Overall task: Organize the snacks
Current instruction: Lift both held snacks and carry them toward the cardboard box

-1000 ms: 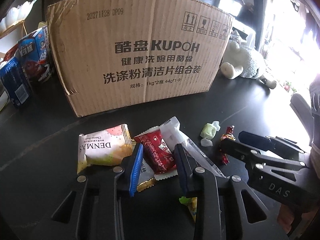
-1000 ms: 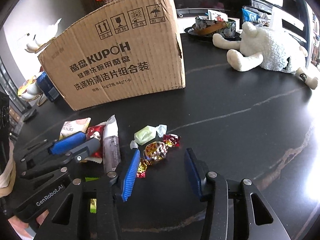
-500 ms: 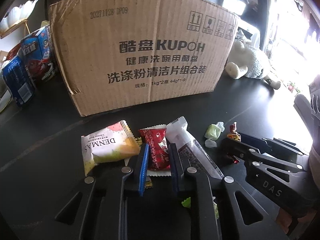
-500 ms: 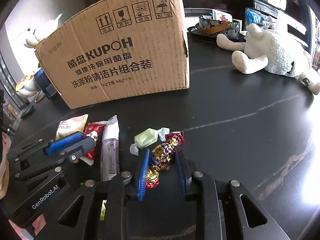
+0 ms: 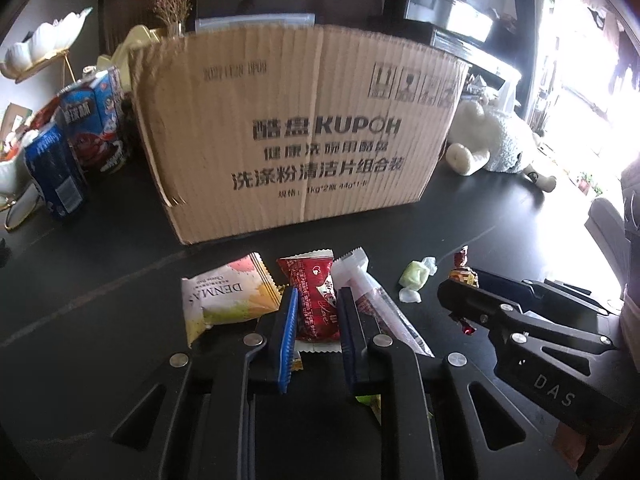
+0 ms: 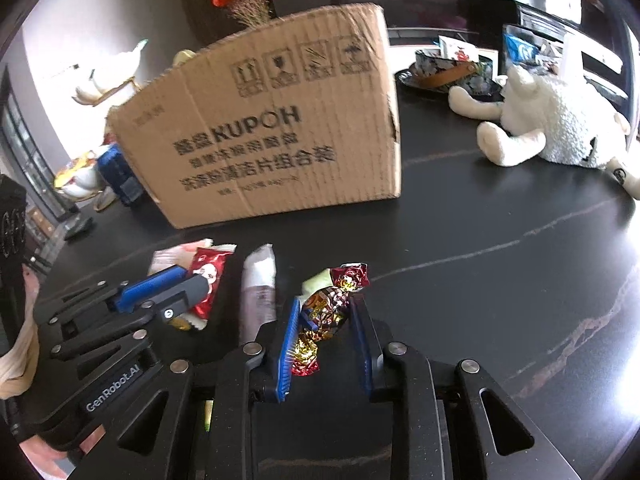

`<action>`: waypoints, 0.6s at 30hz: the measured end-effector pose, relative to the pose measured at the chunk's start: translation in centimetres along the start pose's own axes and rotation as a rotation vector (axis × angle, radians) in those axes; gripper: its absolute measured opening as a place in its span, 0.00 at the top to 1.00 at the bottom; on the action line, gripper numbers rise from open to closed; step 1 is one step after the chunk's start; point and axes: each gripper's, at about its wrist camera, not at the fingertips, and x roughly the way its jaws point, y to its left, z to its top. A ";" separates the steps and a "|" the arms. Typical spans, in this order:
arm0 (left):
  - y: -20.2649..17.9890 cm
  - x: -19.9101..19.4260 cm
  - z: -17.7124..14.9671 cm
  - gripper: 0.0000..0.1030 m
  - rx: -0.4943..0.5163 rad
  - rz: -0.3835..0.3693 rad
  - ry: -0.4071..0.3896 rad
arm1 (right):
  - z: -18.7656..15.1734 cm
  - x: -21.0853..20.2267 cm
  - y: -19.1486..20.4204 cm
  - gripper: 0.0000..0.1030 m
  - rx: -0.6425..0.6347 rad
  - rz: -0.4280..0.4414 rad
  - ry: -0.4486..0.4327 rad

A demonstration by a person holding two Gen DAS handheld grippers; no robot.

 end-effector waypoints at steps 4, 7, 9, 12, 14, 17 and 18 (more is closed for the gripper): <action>-0.1 -1.4 0.2 0.80 0.001 0.002 -0.020 | 0.1 -1.0 0.5 0.74 -0.004 0.041 -0.018; 0.0 -2.8 0.5 0.80 -0.004 0.003 -0.040 | 0.4 -1.6 0.9 0.74 -0.003 0.065 -0.033; 0.0 -3.6 0.8 0.80 -0.005 0.008 -0.056 | 0.7 -2.2 1.2 0.74 -0.010 0.065 -0.049; 0.2 -4.8 1.5 0.80 -0.011 0.012 -0.080 | 1.3 -3.2 1.3 0.74 -0.002 0.069 -0.077; 0.2 -5.5 1.9 0.80 -0.011 0.015 -0.096 | 1.8 -3.8 1.3 0.74 0.004 0.064 -0.097; 0.1 -6.9 2.8 0.80 -0.005 0.024 -0.128 | 2.8 -4.8 1.4 0.74 0.012 0.068 -0.125; 0.0 -7.4 3.1 0.80 0.001 0.028 -0.139 | 3.1 -5.1 1.5 0.74 0.012 0.072 -0.134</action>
